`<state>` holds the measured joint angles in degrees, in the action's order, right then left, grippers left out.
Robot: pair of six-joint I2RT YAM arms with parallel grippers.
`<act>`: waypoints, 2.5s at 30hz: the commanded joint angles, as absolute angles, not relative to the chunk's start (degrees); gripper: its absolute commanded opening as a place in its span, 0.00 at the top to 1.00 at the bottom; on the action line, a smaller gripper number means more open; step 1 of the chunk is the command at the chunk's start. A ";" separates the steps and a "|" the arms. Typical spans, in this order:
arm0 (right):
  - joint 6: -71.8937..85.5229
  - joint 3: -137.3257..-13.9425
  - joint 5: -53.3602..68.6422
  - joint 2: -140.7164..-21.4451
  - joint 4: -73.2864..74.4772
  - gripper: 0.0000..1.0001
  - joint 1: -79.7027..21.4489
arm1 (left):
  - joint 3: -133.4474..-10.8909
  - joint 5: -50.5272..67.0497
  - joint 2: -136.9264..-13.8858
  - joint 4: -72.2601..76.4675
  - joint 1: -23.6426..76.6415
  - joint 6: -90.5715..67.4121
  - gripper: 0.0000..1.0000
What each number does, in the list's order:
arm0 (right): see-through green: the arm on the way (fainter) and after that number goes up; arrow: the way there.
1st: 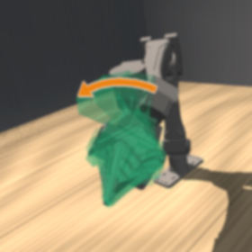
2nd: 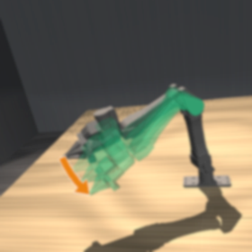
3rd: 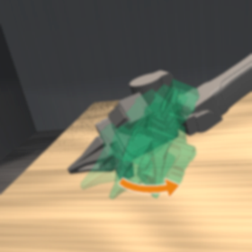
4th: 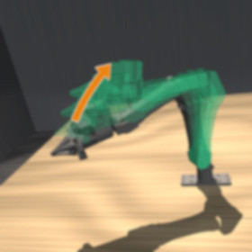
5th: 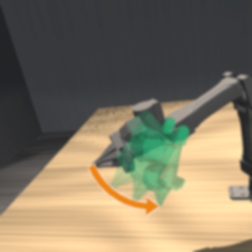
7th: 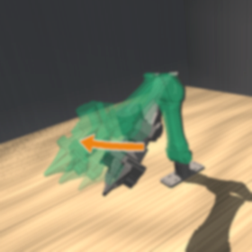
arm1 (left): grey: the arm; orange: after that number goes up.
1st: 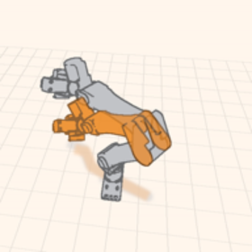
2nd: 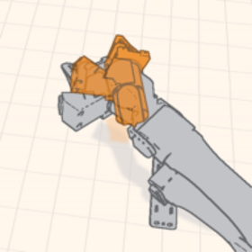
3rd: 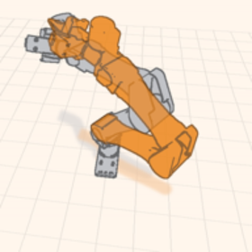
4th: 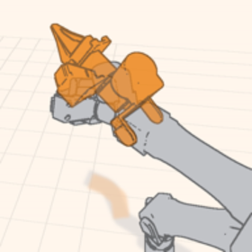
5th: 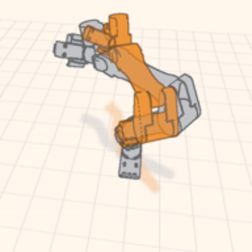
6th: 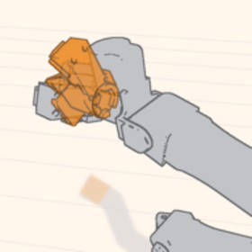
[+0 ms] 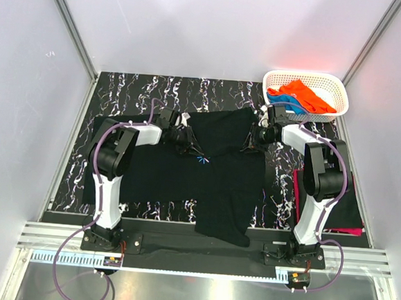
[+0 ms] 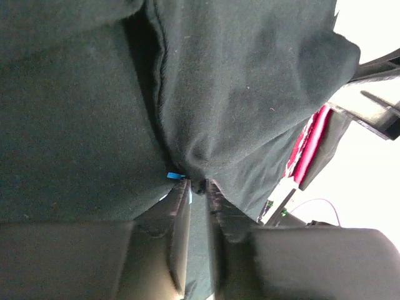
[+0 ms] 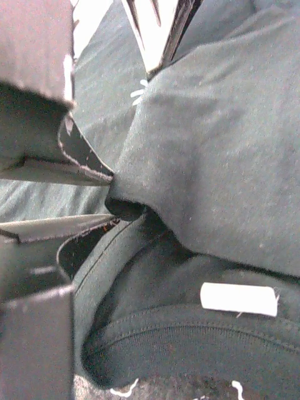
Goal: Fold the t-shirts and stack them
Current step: Fold the tshirt
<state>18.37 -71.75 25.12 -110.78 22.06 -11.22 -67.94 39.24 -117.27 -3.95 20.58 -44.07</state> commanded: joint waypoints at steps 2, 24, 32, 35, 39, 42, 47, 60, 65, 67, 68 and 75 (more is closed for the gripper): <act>20.47 -73.30 28.56 -109.34 20.48 0.75 -11.07 | -71.89 41.22 -118.30 -3.60 20.83 -42.98 0.92; 19.44 -76.01 25.06 -108.28 32.17 0.53 -10.11 | -78.31 46.14 -118.47 -20.48 19.42 -35.51 0.92; 15.64 -78.92 23.29 -113.11 25.93 0.55 -10.11 | -80.77 46.58 -121.37 -20.22 19.60 -35.25 0.73; 14.86 -80.51 23.91 -114.87 25.75 0.55 -10.20 | -81.04 46.06 -122.17 -20.21 19.60 -35.42 0.72; 14.41 -79.99 26.01 -115.05 24.96 0.57 -10.20 | -80.86 45.62 -122.96 -20.04 19.69 -35.16 0.70; 15.64 -79.28 28.12 -114.52 23.82 0.65 -10.28 | -81.12 45.62 -123.40 -19.69 19.77 -35.51 0.71; 18.01 -78.40 30.49 -113.12 23.20 0.91 -10.20 | -80.77 45.26 -123.49 -19.16 19.78 -36.21 0.90; 33.48 -73.83 42.10 -109.07 29.97 1.00 -9.23 | -77.87 47.29 -118.74 -19.86 19.69 -38.23 1.00; 34.19 -72.51 42.71 -108.37 31.38 1.00 -6.51 | -78.31 47.29 -118.04 -21.00 19.51 -38.41 1.00; 34.63 -72.25 43.24 -108.19 31.82 1.00 -5.72 | -78.40 47.29 -117.51 -21.27 19.34 -38.50 1.00; 34.63 -72.07 43.42 -108.11 31.73 1.00 -5.19 | -78.31 47.37 -117.25 -21.44 19.25 -38.50 1.00; 32.26 -73.38 42.19 -110.47 32.25 1.00 -4.75 | -77.96 47.55 -116.11 -22.41 18.55 -38.58 1.00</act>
<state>33.32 -72.27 41.28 -111.48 30.94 -4.71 -78.13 45.45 -119.96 -21.69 19.25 -38.00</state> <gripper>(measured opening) 0.012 0.022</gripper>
